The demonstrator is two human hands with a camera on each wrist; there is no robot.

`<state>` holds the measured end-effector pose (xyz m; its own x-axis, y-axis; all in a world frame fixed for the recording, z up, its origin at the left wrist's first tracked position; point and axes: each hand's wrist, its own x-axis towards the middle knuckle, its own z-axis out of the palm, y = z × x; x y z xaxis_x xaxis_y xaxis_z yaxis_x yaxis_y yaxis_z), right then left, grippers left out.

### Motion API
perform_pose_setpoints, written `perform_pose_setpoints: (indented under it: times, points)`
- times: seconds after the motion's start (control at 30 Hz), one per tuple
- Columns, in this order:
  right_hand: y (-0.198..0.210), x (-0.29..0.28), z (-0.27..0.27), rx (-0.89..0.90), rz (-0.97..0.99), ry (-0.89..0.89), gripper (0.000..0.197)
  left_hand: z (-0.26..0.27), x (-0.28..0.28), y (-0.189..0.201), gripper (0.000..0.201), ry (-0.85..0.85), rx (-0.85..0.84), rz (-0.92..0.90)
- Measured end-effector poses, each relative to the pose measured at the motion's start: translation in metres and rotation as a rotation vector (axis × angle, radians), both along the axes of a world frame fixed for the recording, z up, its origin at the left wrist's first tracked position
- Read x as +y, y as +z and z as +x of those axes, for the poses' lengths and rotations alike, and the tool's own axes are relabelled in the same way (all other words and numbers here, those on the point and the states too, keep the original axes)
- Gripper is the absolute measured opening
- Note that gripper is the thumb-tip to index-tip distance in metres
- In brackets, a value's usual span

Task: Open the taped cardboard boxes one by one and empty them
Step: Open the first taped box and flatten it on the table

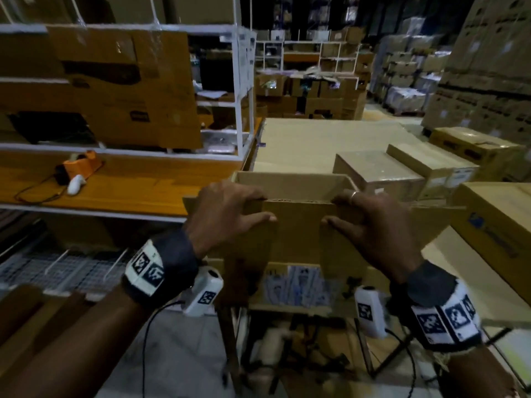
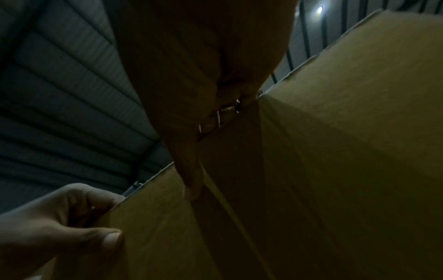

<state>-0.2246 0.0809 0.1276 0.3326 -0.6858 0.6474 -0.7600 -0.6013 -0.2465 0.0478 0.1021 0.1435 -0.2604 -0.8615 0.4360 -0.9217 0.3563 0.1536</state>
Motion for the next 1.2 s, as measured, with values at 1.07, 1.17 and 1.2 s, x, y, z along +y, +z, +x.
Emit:
perform_pose_setpoints:
  times: [1.07,1.17,1.2]
  points:
    - [-0.237,0.004,0.005,0.089,0.342,0.204,0.073,-0.045,0.049,-0.236,0.070,0.060,0.217,0.089]
    - [-0.216,-0.027,0.025,0.070,0.286,0.143,0.058,-0.036,0.008,-0.218,0.061,0.098,0.211,0.090]
    - [-0.213,-0.035,0.030,0.083,0.257,0.130,0.053,-0.032,-0.003,-0.215,0.059,0.094,0.205,0.089]
